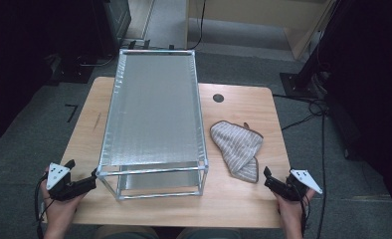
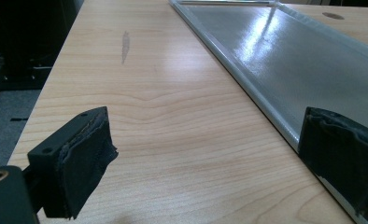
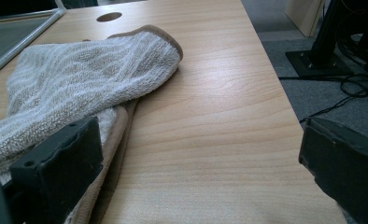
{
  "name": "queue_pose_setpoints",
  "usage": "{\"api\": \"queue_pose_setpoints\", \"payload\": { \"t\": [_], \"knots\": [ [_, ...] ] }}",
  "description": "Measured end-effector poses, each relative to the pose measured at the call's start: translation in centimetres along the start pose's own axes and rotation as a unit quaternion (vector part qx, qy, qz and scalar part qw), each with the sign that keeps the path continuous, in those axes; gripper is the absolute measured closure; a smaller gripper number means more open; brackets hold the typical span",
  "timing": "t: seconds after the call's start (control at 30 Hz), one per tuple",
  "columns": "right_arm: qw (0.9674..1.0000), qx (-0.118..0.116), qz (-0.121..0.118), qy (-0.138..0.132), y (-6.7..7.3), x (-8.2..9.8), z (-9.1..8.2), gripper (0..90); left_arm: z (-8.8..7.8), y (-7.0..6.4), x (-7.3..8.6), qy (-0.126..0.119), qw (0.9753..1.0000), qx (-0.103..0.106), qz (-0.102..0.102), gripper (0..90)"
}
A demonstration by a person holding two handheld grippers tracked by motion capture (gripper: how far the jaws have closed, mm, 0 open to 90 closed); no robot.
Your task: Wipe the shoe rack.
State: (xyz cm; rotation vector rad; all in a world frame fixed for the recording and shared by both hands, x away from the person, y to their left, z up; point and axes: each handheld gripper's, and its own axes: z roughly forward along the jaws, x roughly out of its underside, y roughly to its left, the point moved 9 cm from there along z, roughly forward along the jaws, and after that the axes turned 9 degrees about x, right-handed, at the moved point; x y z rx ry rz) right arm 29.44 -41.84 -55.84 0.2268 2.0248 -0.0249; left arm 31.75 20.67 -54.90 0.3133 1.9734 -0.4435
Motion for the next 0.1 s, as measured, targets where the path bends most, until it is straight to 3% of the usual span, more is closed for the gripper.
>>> {"api": "queue_pose_setpoints", "payload": {
  "t": [0.1],
  "knots": [
    [1.0000,0.000,0.000,0.000,0.01,0.00,0.00,0.1,0.04,0.00,0.01,0.002,1.0000,0.000,0.000,3.6]
  ]
}}
